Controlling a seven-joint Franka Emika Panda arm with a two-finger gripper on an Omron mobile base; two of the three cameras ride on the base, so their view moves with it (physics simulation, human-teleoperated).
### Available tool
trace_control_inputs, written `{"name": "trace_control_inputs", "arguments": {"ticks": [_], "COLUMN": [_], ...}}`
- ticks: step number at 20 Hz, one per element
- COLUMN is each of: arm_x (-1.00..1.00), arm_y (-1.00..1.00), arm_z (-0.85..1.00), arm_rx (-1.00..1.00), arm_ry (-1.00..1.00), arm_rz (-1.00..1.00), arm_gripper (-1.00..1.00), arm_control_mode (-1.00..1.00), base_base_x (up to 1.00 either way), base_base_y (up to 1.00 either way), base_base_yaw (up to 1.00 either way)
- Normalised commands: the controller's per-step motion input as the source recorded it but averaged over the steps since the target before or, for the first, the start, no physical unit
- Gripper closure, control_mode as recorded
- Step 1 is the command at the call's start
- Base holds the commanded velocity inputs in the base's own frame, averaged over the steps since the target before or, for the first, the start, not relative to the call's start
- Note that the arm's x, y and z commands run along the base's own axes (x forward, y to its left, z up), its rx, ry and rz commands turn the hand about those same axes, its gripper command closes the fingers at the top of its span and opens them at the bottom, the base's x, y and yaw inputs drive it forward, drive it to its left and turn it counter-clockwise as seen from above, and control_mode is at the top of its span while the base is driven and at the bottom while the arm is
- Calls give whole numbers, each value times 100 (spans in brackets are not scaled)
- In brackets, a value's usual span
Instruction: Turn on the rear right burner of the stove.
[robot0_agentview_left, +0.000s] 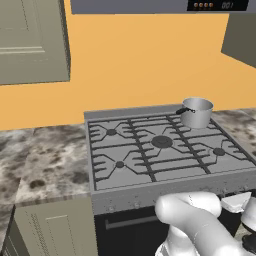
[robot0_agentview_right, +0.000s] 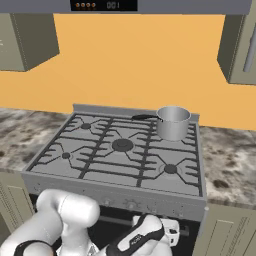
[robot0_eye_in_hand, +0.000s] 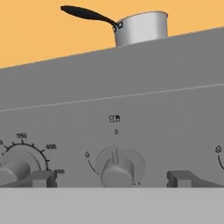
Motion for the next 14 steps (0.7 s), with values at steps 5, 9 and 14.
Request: {"name": "trace_control_inputs", "arguments": {"ticks": [5, 9, 14], "arm_x": [21, 23, 23], "arm_y": [-3, 0, 0], "arm_z": [-20, -18, -10], "arm_rx": [5, 5, 7], "arm_ry": [0, 0, 0], "arm_rz": [0, 0, 0], "arm_gripper": [-100, -100, 100], "arm_control_mode": [-100, -100, -100], "base_base_x": [0, 0, 0], "base_base_y": [0, 0, 0], "base_base_yaw": [0, 0, 0]}}
